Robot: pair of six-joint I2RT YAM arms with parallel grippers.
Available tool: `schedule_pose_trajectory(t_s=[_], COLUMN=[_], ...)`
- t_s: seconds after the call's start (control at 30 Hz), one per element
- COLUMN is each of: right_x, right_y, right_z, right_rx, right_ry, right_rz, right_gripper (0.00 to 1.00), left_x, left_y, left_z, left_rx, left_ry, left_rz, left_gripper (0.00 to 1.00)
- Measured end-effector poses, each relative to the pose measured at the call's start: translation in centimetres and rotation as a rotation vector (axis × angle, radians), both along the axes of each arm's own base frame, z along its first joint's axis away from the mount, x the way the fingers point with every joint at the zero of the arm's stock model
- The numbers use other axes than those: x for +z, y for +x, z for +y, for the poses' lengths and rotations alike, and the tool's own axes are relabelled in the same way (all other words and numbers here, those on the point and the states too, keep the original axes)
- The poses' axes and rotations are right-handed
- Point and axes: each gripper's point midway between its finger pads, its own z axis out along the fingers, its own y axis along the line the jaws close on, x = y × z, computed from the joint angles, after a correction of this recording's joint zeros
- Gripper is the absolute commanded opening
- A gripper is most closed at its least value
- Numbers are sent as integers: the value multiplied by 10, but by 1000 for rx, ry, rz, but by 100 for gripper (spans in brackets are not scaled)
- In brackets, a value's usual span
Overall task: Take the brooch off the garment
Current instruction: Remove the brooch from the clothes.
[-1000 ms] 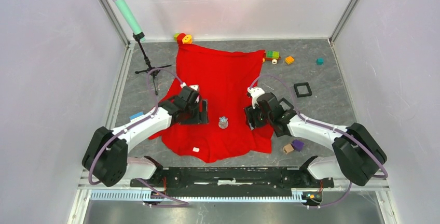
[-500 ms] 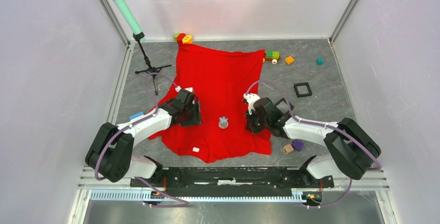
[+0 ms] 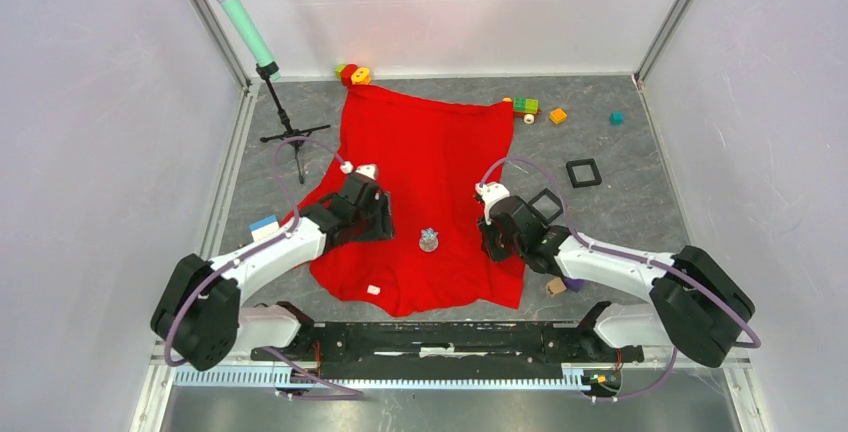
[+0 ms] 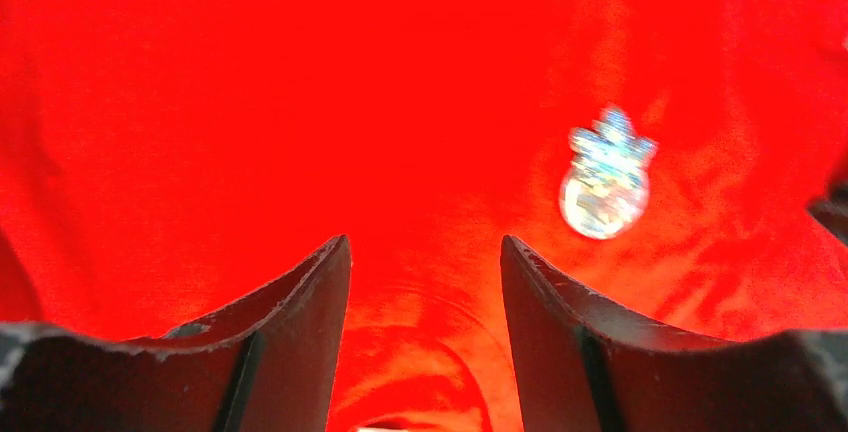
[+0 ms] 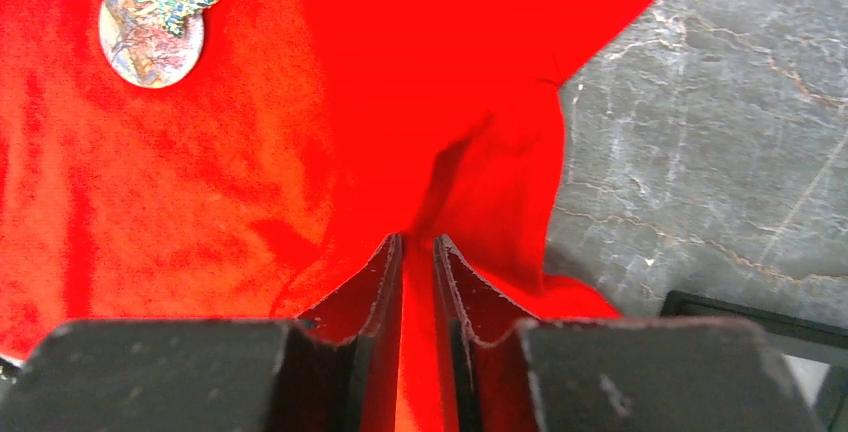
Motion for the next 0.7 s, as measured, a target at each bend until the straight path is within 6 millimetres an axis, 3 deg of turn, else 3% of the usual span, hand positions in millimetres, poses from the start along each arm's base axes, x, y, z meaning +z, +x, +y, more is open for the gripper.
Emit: schedule_pose_trajectory(t_s=[0.13,0.3,0.5,0.7], right_x=[4,12,31,39], right_y=[3,6,12,13], right_z=[-6,-6,-1,1], right_rx=[-12,-5,3,7], right_ry=[-18,-13,32,61], right_rz=[-24,-56,-116,-152], right_gripper=[22,27,27,27], left_x=[27,44,19,-10], left_y=[-6,1,-9,-16], left_z=[-36,-77,-117,-120], left_rx=[-139,-251,-366,-388], left_ry=[-23,-14,48,112], left_rz=[-73,-99,-32,38], left_gripper=[58,62,59,65])
